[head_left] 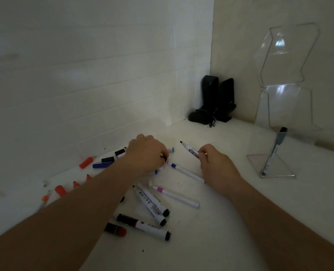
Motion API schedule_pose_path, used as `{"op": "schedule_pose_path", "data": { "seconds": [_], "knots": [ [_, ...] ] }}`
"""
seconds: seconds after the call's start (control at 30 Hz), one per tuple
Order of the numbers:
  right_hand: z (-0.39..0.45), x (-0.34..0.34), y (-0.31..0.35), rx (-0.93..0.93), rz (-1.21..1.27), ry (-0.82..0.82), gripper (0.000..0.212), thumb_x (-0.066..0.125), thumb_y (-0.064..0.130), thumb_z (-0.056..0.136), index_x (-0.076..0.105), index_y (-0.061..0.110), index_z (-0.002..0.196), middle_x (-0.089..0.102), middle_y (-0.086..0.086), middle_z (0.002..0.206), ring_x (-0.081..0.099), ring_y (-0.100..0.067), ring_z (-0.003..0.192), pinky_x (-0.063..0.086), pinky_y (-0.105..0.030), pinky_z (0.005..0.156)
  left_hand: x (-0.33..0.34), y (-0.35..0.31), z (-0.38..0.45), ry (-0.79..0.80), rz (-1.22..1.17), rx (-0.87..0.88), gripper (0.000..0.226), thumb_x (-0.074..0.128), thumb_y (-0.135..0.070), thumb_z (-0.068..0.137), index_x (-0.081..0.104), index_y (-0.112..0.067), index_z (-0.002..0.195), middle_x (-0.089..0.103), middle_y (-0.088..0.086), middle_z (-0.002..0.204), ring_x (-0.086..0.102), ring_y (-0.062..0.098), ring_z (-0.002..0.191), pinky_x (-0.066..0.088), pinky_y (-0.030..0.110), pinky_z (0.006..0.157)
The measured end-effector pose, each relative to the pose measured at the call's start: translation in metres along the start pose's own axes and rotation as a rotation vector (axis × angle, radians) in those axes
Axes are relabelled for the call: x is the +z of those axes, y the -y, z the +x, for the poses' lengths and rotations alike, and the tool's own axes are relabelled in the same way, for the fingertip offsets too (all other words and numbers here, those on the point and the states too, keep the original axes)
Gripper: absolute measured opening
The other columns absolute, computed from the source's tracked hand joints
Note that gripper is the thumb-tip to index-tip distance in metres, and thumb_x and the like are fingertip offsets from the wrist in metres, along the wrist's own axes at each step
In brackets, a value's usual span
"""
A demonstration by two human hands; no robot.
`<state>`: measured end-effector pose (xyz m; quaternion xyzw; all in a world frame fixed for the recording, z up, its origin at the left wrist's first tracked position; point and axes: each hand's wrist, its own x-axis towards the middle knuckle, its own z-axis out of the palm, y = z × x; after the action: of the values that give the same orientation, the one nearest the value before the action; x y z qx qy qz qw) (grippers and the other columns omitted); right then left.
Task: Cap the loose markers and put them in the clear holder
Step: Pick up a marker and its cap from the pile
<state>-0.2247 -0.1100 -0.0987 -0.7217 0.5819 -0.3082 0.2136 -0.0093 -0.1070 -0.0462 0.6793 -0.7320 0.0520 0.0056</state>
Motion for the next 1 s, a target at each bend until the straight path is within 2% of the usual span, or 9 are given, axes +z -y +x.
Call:
{"op": "schedule_pose_path", "data": {
  "seconds": [0.07, 0.13, 0.23, 0.4, 0.47, 0.53, 0.63, 0.8, 1.0],
  "knots": [
    [-0.001, 0.0, 0.0, -0.007, -0.008, -0.005, 0.02, 0.036, 0.033, 0.108, 0.054, 0.024, 0.109, 0.064, -0.004, 0.078, 0.065, -0.028, 0.071, 0.055, -0.045, 0.072, 0.004, 0.0, 0.002, -0.033, 0.004, 0.003, 0.022, 0.055, -0.04, 0.093, 0.069, -0.045, 0.109, 0.055, 0.0, 0.11, 0.046, 0.028, 0.107, 0.035, 0.038, 0.082],
    [-0.003, -0.003, 0.002, -0.022, 0.019, -0.002, 0.019, 0.038, 0.038, 0.107, 0.054, 0.027, 0.107, 0.065, -0.004, 0.076, 0.065, -0.027, 0.068, 0.056, -0.046, 0.069, 0.002, 0.002, 0.001, -0.171, -0.104, -0.016, 0.021, 0.052, -0.034, 0.098, 0.068, -0.038, 0.111, 0.06, -0.001, 0.111, 0.051, 0.025, 0.105, 0.04, 0.037, 0.084],
    [-0.009, -0.009, 0.009, -0.063, 0.099, 0.017, 0.022, 0.043, 0.049, 0.104, 0.055, 0.031, 0.102, 0.065, -0.004, 0.073, 0.064, -0.028, 0.067, 0.055, -0.045, 0.063, -0.008, 0.006, -0.021, -0.376, -0.574, -0.111, 0.016, 0.05, -0.027, 0.101, 0.063, -0.03, 0.109, 0.068, -0.009, 0.1, 0.062, 0.011, 0.09, 0.046, 0.027, 0.076],
    [-0.017, -0.005, 0.016, -0.223, 0.06, 0.04, 0.018, 0.051, 0.05, 0.102, 0.058, 0.034, 0.098, 0.063, 0.003, 0.071, 0.057, -0.016, 0.06, 0.049, -0.037, 0.059, 0.002, 0.005, -0.074, -0.389, -1.001, -0.217, 0.019, 0.071, -0.018, 0.09, 0.068, -0.033, 0.102, 0.072, -0.017, 0.093, 0.067, -0.008, 0.085, 0.048, 0.006, 0.071],
    [-0.016, -0.004, 0.016, -0.236, 0.049, 0.018, 0.015, 0.054, 0.05, 0.101, 0.059, 0.036, 0.1, 0.063, 0.005, 0.075, 0.058, -0.012, 0.063, 0.048, -0.033, 0.059, 0.011, 0.007, -0.079, -0.358, -1.015, -0.235, 0.025, 0.071, -0.015, 0.09, 0.069, -0.033, 0.107, 0.072, -0.019, 0.097, 0.065, -0.012, 0.089, 0.047, 0.005, 0.075],
    [-0.017, -0.005, 0.016, -0.251, 0.055, 0.005, 0.011, 0.059, 0.048, 0.098, 0.061, 0.038, 0.1, 0.064, 0.007, 0.077, 0.06, -0.01, 0.067, 0.048, -0.027, 0.059, 0.014, 0.01, -0.079, -0.342, -1.001, -0.236, 0.031, 0.071, -0.015, 0.09, 0.069, -0.035, 0.114, 0.071, -0.021, 0.103, 0.065, -0.01, 0.094, 0.048, 0.011, 0.086],
    [-0.019, -0.004, 0.017, -0.281, 0.117, 0.029, 0.007, 0.067, 0.045, 0.094, 0.063, 0.04, 0.096, 0.064, 0.008, 0.076, 0.058, -0.006, 0.064, 0.043, -0.018, 0.055, 0.014, 0.013, -0.076, -0.345, -1.035, -0.236, 0.032, 0.071, -0.012, 0.089, 0.072, -0.032, 0.114, 0.073, -0.019, 0.102, 0.067, -0.006, 0.095, 0.051, 0.02, 0.091],
    [-0.022, -0.006, 0.018, -0.327, 0.211, 0.014, 0.009, 0.072, 0.041, 0.091, 0.064, 0.044, 0.09, 0.062, 0.011, 0.074, 0.055, -0.004, 0.057, 0.044, -0.015, 0.052, 0.01, 0.015, -0.078, -0.401, -1.073, -0.242, 0.031, 0.075, -0.007, 0.085, 0.075, -0.033, 0.103, 0.075, -0.016, 0.095, 0.068, -0.007, 0.087, 0.05, 0.012, 0.082],
    [-0.027, -0.005, 0.013, -0.312, 0.209, 0.03, 0.008, 0.072, 0.043, 0.091, 0.065, 0.045, 0.091, 0.061, 0.01, 0.075, 0.053, -0.004, 0.057, 0.044, -0.014, 0.052, 0.008, 0.01, -0.079, -0.388, -0.941, -0.188, 0.031, 0.076, -0.012, 0.084, 0.076, -0.036, 0.103, 0.071, -0.018, 0.094, 0.064, -0.005, 0.089, 0.041, 0.005, 0.076]
  ]
}}
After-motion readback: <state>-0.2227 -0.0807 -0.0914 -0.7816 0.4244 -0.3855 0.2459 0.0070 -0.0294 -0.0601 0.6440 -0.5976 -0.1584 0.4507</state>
